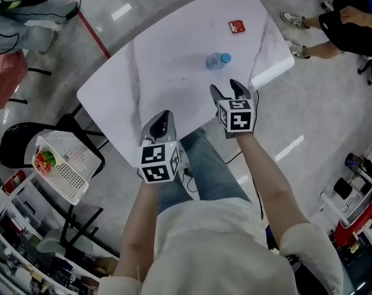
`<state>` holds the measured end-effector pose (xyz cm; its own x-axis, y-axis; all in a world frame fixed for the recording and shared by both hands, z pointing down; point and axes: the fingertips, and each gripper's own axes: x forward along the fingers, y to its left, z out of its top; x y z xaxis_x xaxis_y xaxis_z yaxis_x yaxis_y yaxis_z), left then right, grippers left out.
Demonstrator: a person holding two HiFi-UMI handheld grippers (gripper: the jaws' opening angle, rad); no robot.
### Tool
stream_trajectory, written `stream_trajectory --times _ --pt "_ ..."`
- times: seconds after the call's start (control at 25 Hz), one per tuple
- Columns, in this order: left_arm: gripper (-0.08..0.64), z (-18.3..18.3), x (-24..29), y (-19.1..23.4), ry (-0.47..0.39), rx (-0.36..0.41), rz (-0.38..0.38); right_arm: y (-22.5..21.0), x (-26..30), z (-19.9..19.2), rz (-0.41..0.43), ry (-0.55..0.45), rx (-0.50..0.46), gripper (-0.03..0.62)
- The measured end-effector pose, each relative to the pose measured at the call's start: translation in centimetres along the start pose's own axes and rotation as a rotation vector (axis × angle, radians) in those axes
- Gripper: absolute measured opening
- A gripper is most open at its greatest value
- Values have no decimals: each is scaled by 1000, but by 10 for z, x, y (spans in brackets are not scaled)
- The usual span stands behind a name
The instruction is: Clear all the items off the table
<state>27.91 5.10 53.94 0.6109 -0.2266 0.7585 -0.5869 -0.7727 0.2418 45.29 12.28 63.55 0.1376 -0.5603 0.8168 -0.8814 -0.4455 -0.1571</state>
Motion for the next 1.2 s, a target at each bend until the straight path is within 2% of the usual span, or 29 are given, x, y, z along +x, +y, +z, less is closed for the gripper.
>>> stream_trajectory --times 0.48,0.84,1.2 --pt "9 -20 49 -1 65 2 4 -31 77 -8 -3 27 -10 344" --pt "9 -32 70 6 104 -10 6 -35 117 -7 6 35 -34 391" --pt "9 -50 75 10 145 -18 8 -34 139 1 -4 13 -48 394"
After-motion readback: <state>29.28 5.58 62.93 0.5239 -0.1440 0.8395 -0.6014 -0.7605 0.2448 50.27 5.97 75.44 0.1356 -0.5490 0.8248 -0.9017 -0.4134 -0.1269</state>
